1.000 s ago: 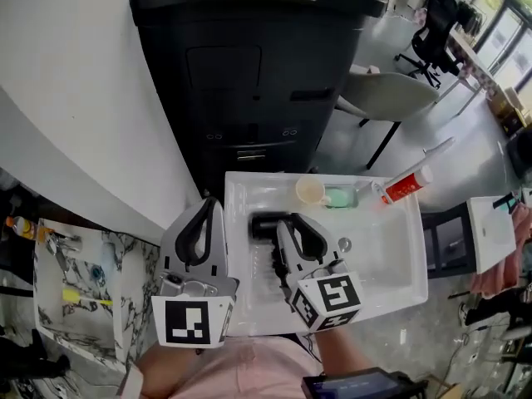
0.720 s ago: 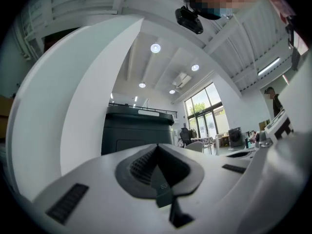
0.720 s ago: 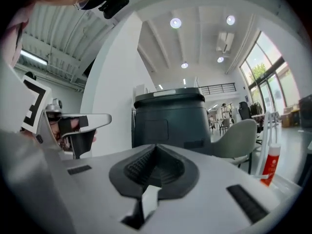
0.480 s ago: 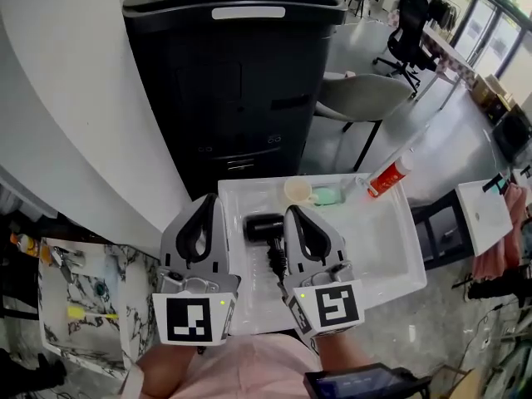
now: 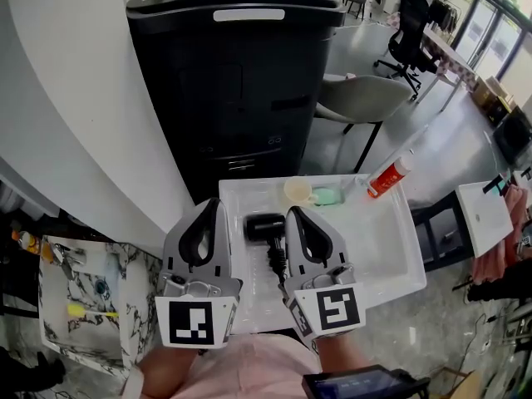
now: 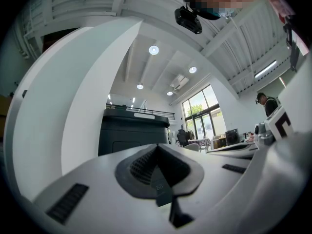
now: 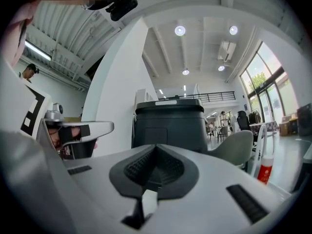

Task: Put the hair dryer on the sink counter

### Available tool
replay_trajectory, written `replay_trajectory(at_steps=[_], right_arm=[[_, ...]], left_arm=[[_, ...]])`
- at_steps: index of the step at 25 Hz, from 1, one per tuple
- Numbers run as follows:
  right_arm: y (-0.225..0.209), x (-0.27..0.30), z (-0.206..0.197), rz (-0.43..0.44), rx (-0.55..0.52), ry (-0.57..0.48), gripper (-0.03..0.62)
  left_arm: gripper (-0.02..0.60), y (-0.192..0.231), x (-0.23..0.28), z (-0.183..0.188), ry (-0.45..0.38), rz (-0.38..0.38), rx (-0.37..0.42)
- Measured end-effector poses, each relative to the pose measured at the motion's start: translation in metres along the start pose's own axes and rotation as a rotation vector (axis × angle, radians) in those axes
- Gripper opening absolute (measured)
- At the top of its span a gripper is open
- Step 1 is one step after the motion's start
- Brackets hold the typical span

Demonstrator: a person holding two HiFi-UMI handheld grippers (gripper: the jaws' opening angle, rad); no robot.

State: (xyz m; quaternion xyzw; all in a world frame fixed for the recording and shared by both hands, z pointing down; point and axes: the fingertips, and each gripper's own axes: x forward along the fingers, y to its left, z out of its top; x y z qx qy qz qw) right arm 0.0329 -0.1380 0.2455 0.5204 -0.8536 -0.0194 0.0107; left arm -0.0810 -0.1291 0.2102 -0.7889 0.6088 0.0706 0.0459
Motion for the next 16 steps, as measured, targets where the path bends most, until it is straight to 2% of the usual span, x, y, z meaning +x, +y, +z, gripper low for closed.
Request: replay_trajectory(at_steps=[4, 16], right_arm=[[0.0022, -0.0002, -0.0021, 0.01, 0.001, 0.009, -0.003], [0.0002, 0.0015, -0.0075, 0.016, 0.003, 0.029, -0.002]], left_arm=[[0.009, -0.0012, -0.0019, -0.0025, 0.004, -0.002, 0.02], [0.009, -0.0063, 0.0004, -0.0072, 0.011, 0.003, -0.009]])
